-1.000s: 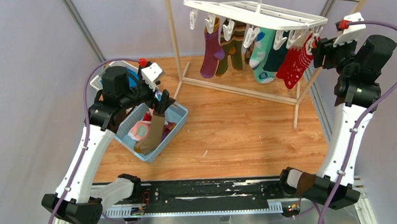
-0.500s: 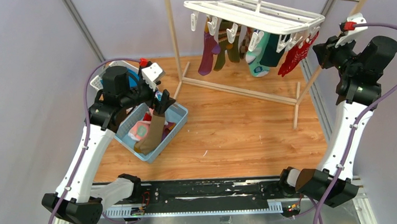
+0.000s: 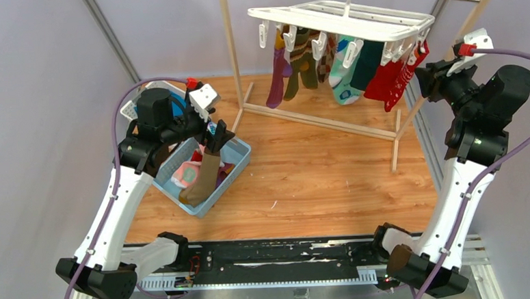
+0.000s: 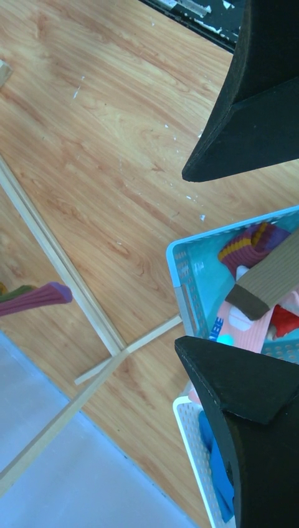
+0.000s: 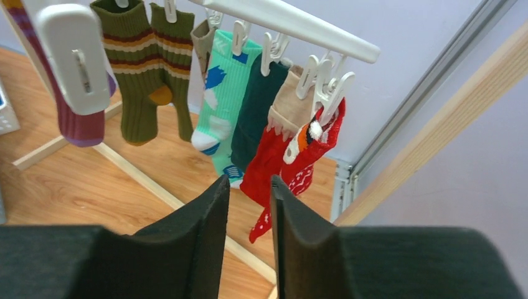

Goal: Remove the socks clipped to the hanger
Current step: Adjust the hanger on the clothesline.

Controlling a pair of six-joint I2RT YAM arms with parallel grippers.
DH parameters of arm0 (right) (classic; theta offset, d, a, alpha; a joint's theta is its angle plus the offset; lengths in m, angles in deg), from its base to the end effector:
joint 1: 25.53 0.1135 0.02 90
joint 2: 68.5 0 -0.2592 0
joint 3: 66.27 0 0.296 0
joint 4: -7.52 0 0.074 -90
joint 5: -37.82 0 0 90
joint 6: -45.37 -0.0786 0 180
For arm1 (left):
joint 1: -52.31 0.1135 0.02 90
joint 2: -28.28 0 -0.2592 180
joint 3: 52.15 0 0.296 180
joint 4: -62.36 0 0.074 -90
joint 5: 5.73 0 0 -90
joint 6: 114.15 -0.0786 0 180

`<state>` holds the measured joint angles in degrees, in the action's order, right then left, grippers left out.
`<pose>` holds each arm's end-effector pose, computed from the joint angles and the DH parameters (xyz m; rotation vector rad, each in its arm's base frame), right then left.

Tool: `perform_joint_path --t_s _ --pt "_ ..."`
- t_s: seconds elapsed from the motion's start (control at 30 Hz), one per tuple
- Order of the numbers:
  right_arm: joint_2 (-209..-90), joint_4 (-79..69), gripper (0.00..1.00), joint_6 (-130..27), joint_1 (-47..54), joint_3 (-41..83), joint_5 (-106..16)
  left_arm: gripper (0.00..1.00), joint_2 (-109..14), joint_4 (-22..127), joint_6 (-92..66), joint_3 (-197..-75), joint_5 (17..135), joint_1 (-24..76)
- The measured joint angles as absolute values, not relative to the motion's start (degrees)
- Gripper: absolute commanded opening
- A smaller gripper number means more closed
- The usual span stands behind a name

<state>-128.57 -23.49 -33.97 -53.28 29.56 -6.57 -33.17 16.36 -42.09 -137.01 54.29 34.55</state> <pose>0.2557 -0.0711 0.5218 -0.4173 1.4544 0.0546 0.2727 -0.1286 0.4042 0.9117 1.7163 -0.5103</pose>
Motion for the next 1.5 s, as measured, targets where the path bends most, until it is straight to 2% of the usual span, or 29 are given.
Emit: perform_joint_path --t_s 0.33,0.6,0.77,1.5 --pt "-127.3 -25.2 0.37 -35.0 -53.3 32.9 -7.7 1.00 -33.1 16.6 -42.1 -136.7 53.7 34.5" --pt "-129.3 -25.9 0.36 -40.8 -53.3 47.1 -6.7 1.00 -33.2 17.1 -41.2 -136.4 53.0 34.5" --pt "-130.5 -26.0 0.37 -44.4 -53.3 51.7 -5.4 1.00 -33.1 17.2 -41.0 -136.4 52.7 34.5" --pt "-132.5 -22.2 0.37 -58.5 -53.0 53.9 6.3 1.00 -35.1 17.2 -40.2 -136.5 52.3 34.5"
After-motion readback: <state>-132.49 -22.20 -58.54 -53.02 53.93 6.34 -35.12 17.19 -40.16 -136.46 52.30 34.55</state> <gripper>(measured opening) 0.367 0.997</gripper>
